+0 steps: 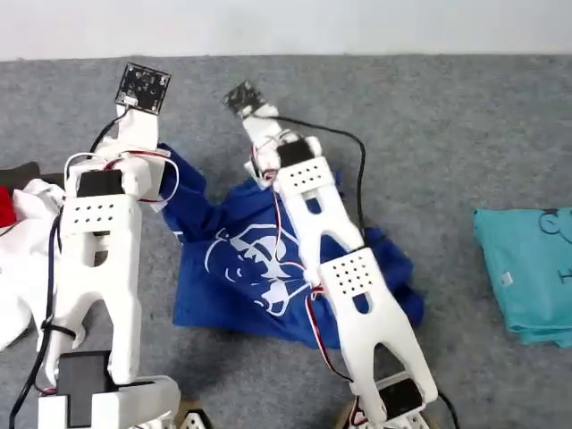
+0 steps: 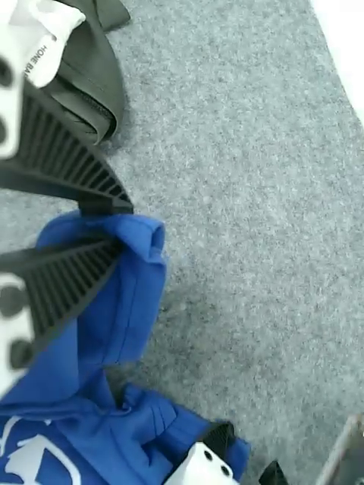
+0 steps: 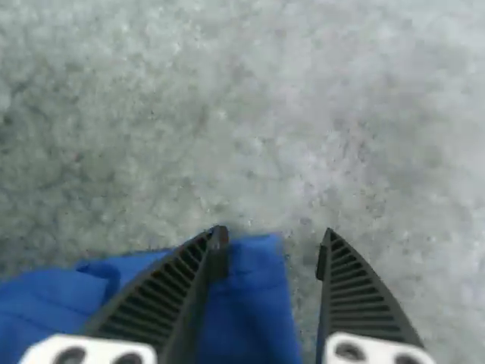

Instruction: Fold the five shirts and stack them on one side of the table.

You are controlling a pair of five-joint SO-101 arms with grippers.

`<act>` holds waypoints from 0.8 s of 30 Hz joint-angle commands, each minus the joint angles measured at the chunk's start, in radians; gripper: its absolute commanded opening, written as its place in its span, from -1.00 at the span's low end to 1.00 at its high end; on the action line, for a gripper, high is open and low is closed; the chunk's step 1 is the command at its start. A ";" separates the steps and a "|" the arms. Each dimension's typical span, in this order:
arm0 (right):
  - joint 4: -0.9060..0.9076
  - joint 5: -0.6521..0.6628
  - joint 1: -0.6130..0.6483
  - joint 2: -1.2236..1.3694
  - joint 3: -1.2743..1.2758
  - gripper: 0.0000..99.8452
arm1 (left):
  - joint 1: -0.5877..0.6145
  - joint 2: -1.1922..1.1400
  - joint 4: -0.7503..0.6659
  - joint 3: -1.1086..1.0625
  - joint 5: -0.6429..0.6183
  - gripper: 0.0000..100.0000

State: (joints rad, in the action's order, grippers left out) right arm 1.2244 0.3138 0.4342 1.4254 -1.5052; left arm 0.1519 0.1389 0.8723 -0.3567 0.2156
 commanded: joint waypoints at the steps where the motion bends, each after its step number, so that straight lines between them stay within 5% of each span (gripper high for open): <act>1: 0.013 0.043 0.002 0.013 -0.055 -0.64 | 0.000 0.008 0.008 0.044 -0.008 -0.97; 5: 0.007 0.100 0.002 0.016 -0.052 -1.00 | 0.000 0.006 0.008 0.044 -0.008 -0.97; 13: 0.104 0.101 -0.047 -0.054 -0.172 -0.98 | 0.000 0.005 0.008 0.042 -0.008 -0.97; 24: 0.444 0.097 -0.133 -0.575 -0.176 -0.98 | 0.000 0.009 0.023 0.045 -0.008 -0.97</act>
State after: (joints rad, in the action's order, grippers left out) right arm 1.5881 0.4074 0.3099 1.0203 -1.6433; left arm 0.1534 0.1389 0.8815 -0.3567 0.2156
